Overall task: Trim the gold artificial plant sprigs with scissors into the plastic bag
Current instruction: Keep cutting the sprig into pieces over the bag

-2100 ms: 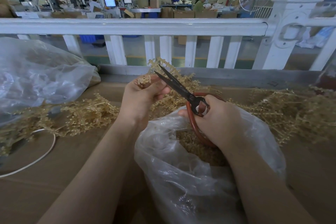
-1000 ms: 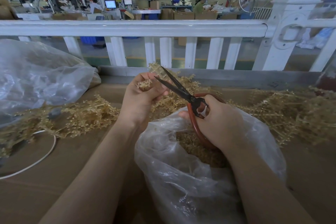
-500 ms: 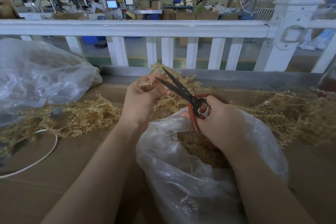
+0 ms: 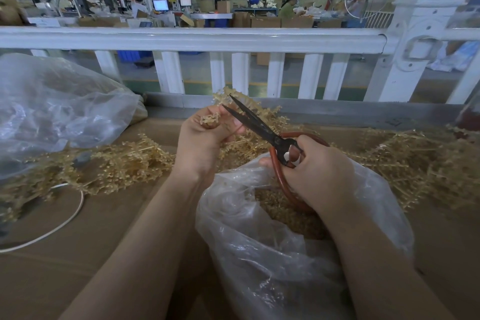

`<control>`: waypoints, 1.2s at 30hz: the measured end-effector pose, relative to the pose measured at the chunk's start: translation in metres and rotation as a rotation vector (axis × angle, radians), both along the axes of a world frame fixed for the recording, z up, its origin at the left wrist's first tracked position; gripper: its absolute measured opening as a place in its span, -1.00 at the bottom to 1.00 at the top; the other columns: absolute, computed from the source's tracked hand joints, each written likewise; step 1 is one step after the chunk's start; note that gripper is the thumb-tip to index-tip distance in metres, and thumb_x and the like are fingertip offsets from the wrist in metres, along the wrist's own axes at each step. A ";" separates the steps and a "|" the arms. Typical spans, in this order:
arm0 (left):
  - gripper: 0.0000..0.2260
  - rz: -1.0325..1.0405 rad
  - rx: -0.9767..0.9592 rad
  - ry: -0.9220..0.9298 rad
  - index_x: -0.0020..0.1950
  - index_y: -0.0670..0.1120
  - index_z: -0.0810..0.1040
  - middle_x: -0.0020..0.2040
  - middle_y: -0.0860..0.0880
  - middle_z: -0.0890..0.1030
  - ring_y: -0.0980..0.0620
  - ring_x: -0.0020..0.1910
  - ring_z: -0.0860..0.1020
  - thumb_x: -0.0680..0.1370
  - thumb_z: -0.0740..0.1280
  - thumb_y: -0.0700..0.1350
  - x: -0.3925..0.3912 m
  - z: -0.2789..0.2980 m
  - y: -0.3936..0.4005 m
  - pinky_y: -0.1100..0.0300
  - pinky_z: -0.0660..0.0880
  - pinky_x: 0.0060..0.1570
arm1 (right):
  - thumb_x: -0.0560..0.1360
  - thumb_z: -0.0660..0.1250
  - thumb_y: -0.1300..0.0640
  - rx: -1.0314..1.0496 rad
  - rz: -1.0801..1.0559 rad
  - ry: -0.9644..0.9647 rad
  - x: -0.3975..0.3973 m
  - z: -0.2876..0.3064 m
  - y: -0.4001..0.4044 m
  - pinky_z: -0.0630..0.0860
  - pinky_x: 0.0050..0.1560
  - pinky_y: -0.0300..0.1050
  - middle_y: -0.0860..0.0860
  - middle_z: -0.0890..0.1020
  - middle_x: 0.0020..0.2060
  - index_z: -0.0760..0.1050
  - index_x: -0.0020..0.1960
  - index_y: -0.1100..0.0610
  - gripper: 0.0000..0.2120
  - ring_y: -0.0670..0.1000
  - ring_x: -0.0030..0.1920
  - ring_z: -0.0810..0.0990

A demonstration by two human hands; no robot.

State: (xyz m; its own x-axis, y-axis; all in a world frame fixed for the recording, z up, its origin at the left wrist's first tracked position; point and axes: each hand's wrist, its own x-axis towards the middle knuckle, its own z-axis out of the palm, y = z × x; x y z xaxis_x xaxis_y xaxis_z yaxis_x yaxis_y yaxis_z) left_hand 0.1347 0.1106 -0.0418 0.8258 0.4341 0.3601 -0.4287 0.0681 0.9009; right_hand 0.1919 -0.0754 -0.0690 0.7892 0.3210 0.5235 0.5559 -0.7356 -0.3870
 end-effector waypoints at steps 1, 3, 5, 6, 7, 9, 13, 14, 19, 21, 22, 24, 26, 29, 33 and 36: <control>-0.89 -0.002 -0.003 -0.003 -0.03 -0.21 0.63 -0.25 -0.09 0.66 0.01 -0.25 0.57 0.49 0.41 -0.37 0.000 0.000 0.000 0.23 0.44 -0.25 | 0.26 0.08 -0.64 0.019 0.004 -0.015 -0.001 0.000 0.000 0.26 -0.40 -0.36 -0.27 0.43 -0.42 0.50 -0.17 -0.04 -0.32 -0.27 -0.40 0.36; -0.87 -0.001 -0.006 -0.004 0.03 -0.28 0.61 -0.24 -0.09 0.67 0.00 -0.23 0.58 0.49 0.41 -0.36 0.001 -0.001 0.001 0.24 0.44 -0.26 | 0.27 0.04 -0.63 0.043 0.012 -0.045 -0.003 0.000 0.000 0.20 -0.42 -0.35 -0.27 0.37 -0.46 0.43 -0.25 -0.06 -0.36 -0.28 -0.44 0.32; -0.81 0.000 -0.007 -0.006 0.09 -0.35 0.58 -0.24 -0.09 0.66 0.00 -0.23 0.57 0.49 0.42 -0.35 0.002 -0.002 0.002 0.23 0.43 -0.25 | 0.28 0.03 -0.62 0.046 0.021 -0.072 -0.004 0.001 0.000 0.15 -0.45 -0.32 -0.25 0.31 -0.50 0.26 -0.35 -0.09 -0.42 -0.26 -0.49 0.28; -0.79 0.001 -0.008 -0.006 0.11 -0.37 0.56 -0.24 -0.08 0.66 0.01 -0.23 0.57 0.49 0.42 -0.35 0.002 -0.002 0.002 0.23 0.43 -0.24 | 0.28 0.02 -0.62 0.049 0.026 -0.080 -0.004 0.001 0.001 0.13 -0.46 -0.31 -0.25 0.29 -0.52 0.19 -0.36 -0.10 -0.43 -0.25 -0.50 0.26; -0.76 0.002 -0.010 -0.005 0.12 -0.39 0.55 -0.24 -0.08 0.66 0.01 -0.23 0.58 0.49 0.42 -0.35 0.002 -0.002 0.003 0.23 0.42 -0.24 | 0.28 0.02 -0.62 0.052 0.029 -0.085 -0.004 0.001 0.001 0.12 -0.47 -0.31 -0.25 0.28 -0.52 0.16 -0.36 -0.10 -0.43 -0.25 -0.51 0.26; -0.72 0.003 -0.014 0.001 0.15 -0.42 0.53 -0.22 -0.08 0.66 0.02 -0.23 0.59 0.49 0.43 -0.34 0.003 -0.002 0.003 0.23 0.43 -0.24 | 0.27 0.01 -0.63 0.045 0.031 -0.079 -0.002 0.000 0.001 0.15 -0.47 -0.32 -0.24 0.33 -0.51 0.18 -0.36 -0.10 -0.42 -0.24 -0.50 0.30; -0.68 0.011 -0.024 0.023 0.19 -0.41 0.53 -0.21 -0.10 0.66 0.04 -0.24 0.59 0.48 0.44 -0.33 0.002 -0.002 0.003 0.25 0.45 -0.23 | 0.24 -0.03 -0.65 0.028 0.018 -0.045 0.002 -0.003 0.000 0.31 -0.44 -0.30 -0.19 0.44 -0.48 0.31 -0.32 -0.04 -0.34 -0.19 -0.45 0.39; -0.68 0.013 -0.025 0.029 0.19 -0.40 0.53 -0.20 -0.11 0.66 0.03 -0.23 0.60 0.48 0.44 -0.32 0.001 -0.002 0.003 0.25 0.45 -0.23 | 0.24 -0.04 -0.65 0.021 0.014 -0.043 0.002 -0.004 0.000 0.34 -0.42 -0.29 -0.18 0.46 -0.47 0.36 -0.31 -0.02 -0.31 -0.18 -0.45 0.41; -0.69 0.007 -0.047 0.063 0.19 -0.41 0.53 -0.19 -0.12 0.66 0.06 -0.25 0.60 0.49 0.42 -0.33 0.001 -0.003 0.003 0.27 0.49 -0.22 | 0.20 -0.04 -0.66 -0.030 0.008 0.032 0.001 -0.001 0.001 0.27 -0.43 -0.29 -0.19 0.47 -0.45 0.34 -0.28 -0.06 -0.33 -0.20 -0.42 0.40; -0.78 0.004 -0.064 0.086 0.12 -0.36 0.58 -0.21 -0.10 0.65 0.06 -0.25 0.60 0.50 0.42 -0.31 0.001 -0.004 0.003 0.26 0.50 -0.20 | 0.22 0.00 -0.66 -0.051 0.001 0.064 0.002 -0.001 0.000 0.26 -0.41 -0.27 -0.21 0.47 -0.42 0.38 -0.22 -0.07 -0.34 -0.22 -0.39 0.40; -0.84 0.005 -0.076 0.098 0.07 -0.30 0.62 -0.21 -0.09 0.66 0.06 -0.23 0.62 0.51 0.41 -0.30 0.001 -0.004 0.003 0.26 0.51 -0.19 | 0.25 0.04 -0.65 -0.050 0.002 0.074 0.002 -0.001 0.000 0.28 -0.39 -0.26 -0.23 0.47 -0.40 0.43 -0.15 -0.09 -0.35 -0.22 -0.36 0.40; -0.91 0.009 -0.098 0.120 0.02 -0.22 0.64 -0.20 -0.08 0.69 0.05 -0.20 0.64 0.53 0.40 -0.27 0.001 -0.003 0.003 0.24 0.54 -0.15 | 0.30 0.11 -0.61 -0.036 0.006 0.083 0.001 0.000 -0.001 0.40 -0.30 -0.20 -0.24 0.51 -0.33 0.48 -0.03 -0.09 -0.36 -0.19 -0.30 0.45; -0.93 -0.002 -0.088 0.126 -0.01 -0.19 0.65 -0.18 -0.10 0.70 0.03 -0.19 0.65 0.55 0.37 -0.26 0.001 -0.003 0.001 0.24 0.57 -0.11 | 0.31 0.13 -0.59 -0.039 0.008 0.090 -0.001 0.002 -0.002 0.46 -0.23 -0.13 -0.23 0.53 -0.28 0.50 0.02 -0.07 -0.36 -0.12 -0.25 0.49; -0.89 -0.019 -0.043 0.127 -0.07 -0.13 0.67 -0.15 -0.13 0.71 0.02 -0.17 0.66 0.56 0.36 -0.28 0.000 -0.003 -0.001 0.25 0.58 -0.10 | 0.32 0.12 -0.57 -0.060 0.017 0.095 -0.003 0.005 -0.003 0.45 -0.22 -0.14 -0.19 0.56 -0.24 0.50 0.03 -0.06 -0.35 -0.09 -0.23 0.50; -0.90 -0.016 -0.034 0.135 -0.02 -0.16 0.65 -0.11 -0.11 0.70 0.04 -0.16 0.63 0.54 0.37 -0.30 -0.001 -0.002 -0.001 0.19 0.48 -0.06 | 0.38 0.21 -0.54 -0.069 0.023 0.093 -0.001 0.006 -0.004 0.38 -0.30 -0.23 -0.22 0.53 -0.24 0.49 0.05 -0.08 -0.42 -0.17 -0.27 0.45; -0.90 -0.023 -0.025 0.140 0.02 -0.19 0.64 -0.16 -0.04 0.66 0.05 -0.21 0.52 0.52 0.40 -0.28 -0.002 -0.003 -0.002 0.14 0.36 -0.09 | 0.36 0.19 -0.56 -0.079 0.026 0.084 -0.001 0.007 -0.004 0.29 -0.33 -0.29 -0.25 0.49 -0.24 0.49 0.05 -0.09 -0.41 -0.19 -0.28 0.41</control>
State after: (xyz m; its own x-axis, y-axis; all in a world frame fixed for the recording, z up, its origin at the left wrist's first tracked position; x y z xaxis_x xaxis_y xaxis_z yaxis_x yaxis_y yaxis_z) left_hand 0.1330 0.1088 -0.0444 0.8771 0.4217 0.2300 -0.2972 0.1001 0.9496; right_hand 0.1913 -0.0791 -0.0621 0.8200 0.3797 0.4283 0.5435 -0.7513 -0.3745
